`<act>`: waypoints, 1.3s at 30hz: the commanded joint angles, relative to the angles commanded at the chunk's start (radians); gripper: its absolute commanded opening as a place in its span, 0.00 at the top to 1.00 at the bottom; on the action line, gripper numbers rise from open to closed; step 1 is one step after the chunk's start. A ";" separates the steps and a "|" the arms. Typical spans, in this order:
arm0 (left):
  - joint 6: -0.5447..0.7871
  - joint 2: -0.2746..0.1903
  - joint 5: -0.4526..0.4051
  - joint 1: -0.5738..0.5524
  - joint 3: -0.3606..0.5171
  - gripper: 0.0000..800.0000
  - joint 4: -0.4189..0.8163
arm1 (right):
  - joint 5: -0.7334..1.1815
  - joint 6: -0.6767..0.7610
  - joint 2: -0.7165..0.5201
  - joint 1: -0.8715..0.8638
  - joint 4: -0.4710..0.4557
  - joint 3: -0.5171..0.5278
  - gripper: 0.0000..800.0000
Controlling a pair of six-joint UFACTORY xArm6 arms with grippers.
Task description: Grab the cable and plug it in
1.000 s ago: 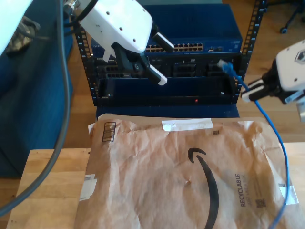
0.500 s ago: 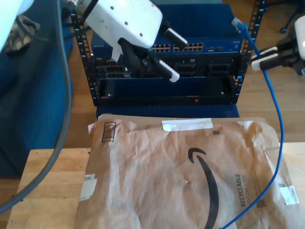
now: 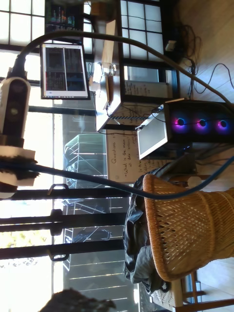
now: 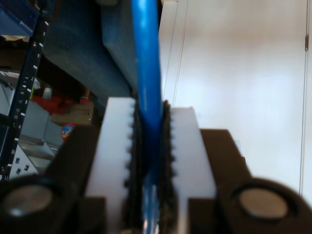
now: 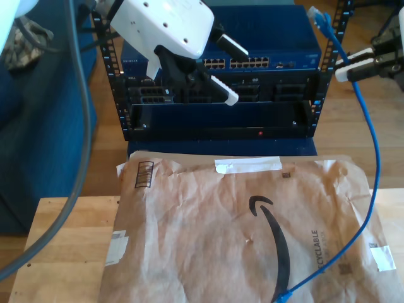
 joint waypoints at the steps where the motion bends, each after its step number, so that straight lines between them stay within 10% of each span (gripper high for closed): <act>1: 0.000 0.000 0.000 0.000 0.000 0.00 0.000 | 0.000 0.000 0.000 0.006 0.000 0.003 0.97; 39: -0.008 0.002 -0.012 0.014 -0.002 0.00 -0.012 | -0.181 0.002 0.072 0.207 -0.098 0.077 0.99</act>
